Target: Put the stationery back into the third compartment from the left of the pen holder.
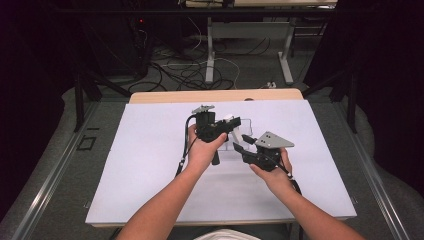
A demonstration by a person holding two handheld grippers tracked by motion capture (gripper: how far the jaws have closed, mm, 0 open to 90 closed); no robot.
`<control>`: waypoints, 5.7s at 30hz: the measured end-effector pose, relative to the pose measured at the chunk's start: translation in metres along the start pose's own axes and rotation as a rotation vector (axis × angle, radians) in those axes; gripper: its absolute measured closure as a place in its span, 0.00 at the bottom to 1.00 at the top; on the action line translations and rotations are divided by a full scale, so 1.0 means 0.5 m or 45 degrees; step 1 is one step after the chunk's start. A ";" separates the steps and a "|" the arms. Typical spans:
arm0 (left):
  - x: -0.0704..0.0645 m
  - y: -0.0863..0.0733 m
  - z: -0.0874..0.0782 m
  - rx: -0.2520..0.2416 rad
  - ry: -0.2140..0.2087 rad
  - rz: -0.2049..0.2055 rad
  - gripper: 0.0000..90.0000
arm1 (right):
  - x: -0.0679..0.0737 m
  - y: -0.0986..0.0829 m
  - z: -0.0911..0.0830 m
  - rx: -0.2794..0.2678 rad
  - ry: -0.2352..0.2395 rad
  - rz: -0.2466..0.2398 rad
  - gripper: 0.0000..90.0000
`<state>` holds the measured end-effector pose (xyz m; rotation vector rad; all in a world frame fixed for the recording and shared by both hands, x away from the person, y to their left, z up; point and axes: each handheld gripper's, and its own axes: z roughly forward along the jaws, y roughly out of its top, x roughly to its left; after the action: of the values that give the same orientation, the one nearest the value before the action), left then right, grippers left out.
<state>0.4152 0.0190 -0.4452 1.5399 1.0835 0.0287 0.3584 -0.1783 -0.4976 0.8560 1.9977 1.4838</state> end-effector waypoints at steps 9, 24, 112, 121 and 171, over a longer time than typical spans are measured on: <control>-0.003 0.018 0.017 -0.064 0.040 0.062 0.74 | -0.034 -0.007 -0.001 0.035 -0.060 0.003 0.47; 0.001 0.016 0.050 -0.098 0.106 0.179 0.74 | -0.077 -0.013 -0.007 0.053 -0.170 0.117 0.28; 0.026 0.017 0.000 -0.025 0.328 0.477 0.28 | -0.208 -0.064 -0.031 0.246 -0.497 0.266 0.03; 0.061 0.044 -0.075 -0.088 0.363 0.433 0.19 | -0.205 -0.064 -0.029 0.248 -0.498 0.268 0.03; 0.345 -0.112 -0.362 -0.062 0.674 0.139 0.00 | -0.208 -0.070 -0.026 0.282 -0.490 0.269 0.04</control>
<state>0.3775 0.2594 -0.5254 1.5858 1.3933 0.5602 0.4126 -0.2706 -0.5248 1.3684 1.8412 1.1056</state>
